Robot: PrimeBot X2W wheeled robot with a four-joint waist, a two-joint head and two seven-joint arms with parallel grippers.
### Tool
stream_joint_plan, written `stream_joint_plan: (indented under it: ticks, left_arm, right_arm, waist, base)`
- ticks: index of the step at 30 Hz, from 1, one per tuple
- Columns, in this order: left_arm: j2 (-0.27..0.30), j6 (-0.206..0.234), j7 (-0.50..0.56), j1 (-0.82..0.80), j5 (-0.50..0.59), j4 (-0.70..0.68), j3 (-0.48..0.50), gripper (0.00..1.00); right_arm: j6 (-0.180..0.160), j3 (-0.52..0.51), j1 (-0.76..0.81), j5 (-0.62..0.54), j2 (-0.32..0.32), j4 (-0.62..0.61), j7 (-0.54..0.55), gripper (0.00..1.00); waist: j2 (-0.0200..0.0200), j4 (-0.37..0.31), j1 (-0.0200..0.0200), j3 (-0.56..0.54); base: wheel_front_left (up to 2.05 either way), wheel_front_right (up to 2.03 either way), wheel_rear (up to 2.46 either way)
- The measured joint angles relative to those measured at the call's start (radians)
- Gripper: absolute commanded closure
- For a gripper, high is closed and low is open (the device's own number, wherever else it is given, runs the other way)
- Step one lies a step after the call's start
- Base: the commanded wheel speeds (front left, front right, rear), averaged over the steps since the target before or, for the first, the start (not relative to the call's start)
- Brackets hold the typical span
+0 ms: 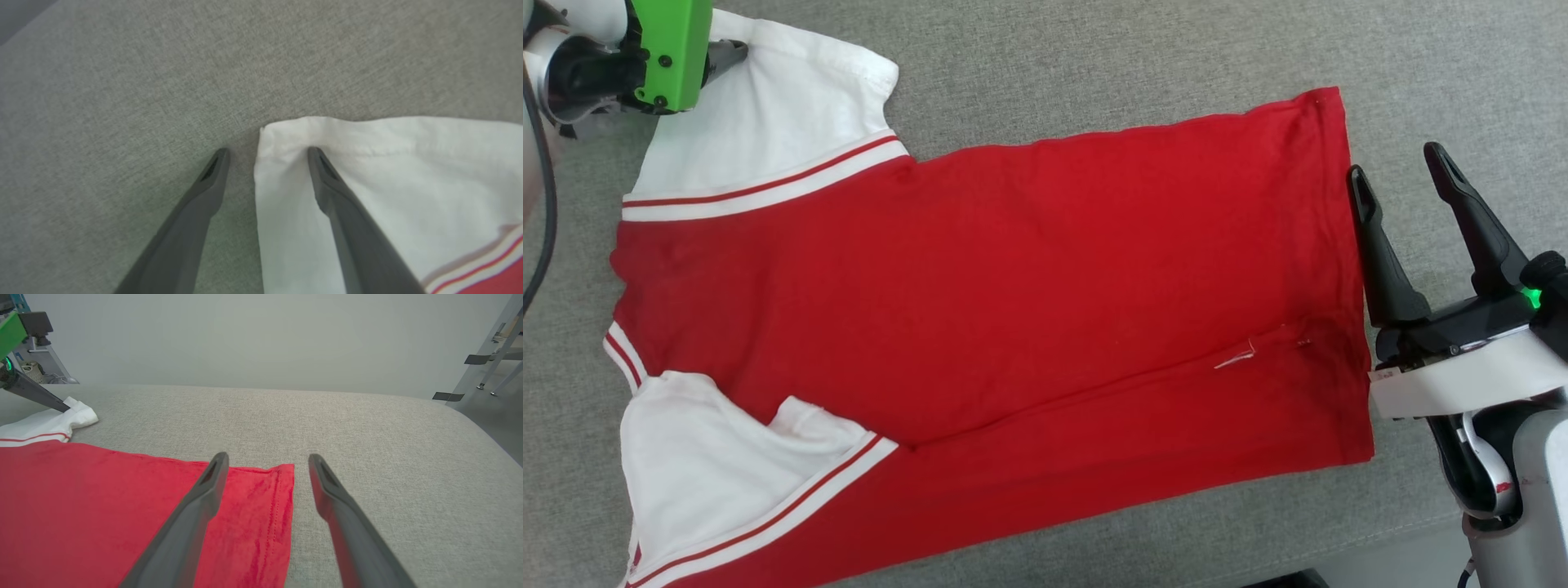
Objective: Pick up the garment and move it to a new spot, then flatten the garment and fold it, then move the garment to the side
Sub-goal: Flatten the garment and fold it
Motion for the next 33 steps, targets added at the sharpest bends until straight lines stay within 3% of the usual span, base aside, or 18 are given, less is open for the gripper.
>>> stream_joint_plan:
  ticks: [2,3,4,11,16,24,33]
  left_arm:
    - [0.006,-0.004,0.017,-0.010,0.000,-0.003,-0.009,0.00]
    - [0.010,-0.005,0.027,-0.012,0.000,-0.007,-0.013,0.07]
    - [0.013,-0.005,0.031,-0.012,0.000,-0.015,-0.018,1.00]
    - [0.020,-0.005,0.005,0.006,0.017,-0.061,-0.056,1.00]
    - [0.019,-0.005,-0.058,0.026,0.047,-0.078,-0.081,1.00]
    - [-0.003,-0.005,-0.170,0.056,0.057,-0.161,-0.103,1.00]
    - [-0.012,-0.005,-0.235,0.074,0.098,-0.249,-0.116,1.00]
  right_arm:
    - [0.000,-0.004,0.000,0.000,0.000,0.005,-0.002,0.00]
    - [0.000,-0.008,0.000,0.000,0.000,0.007,-0.007,0.00]
    - [0.000,-0.013,-0.001,0.000,-0.001,0.009,-0.008,0.00]
    - [0.000,-0.020,-0.021,0.000,-0.008,0.013,-0.008,0.00]
    - [0.000,-0.029,-0.064,0.005,-0.077,0.028,0.043,0.00]
    - [0.000,0.060,-0.192,0.140,-0.290,0.125,0.306,0.00]
    - [0.000,0.243,-0.346,0.383,-0.454,0.229,0.693,0.00]
  waist:
    - [0.0000,-0.005,0.0000,0.006]
    - [0.0000,-0.007,0.0000,0.007]
    - [0.0000,-0.007,-0.0001,0.006]
    - [0.0000,-0.002,0.0000,-0.015]
    - [0.0000,0.012,0.0000,-0.046]
    - [0.0000,0.068,0.0000,-0.110]
    - [0.0000,0.151,0.0000,-0.163]
  base:
    - [0.00,0.00,0.00]
    - [0.00,0.00,0.00]
    - [0.00,0.00,0.00]
    - [0.00,0.00,0.00]
    - [0.00,0.00,0.00]
    - [0.00,0.00,0.00]
    - [0.00,0.00,0.00]
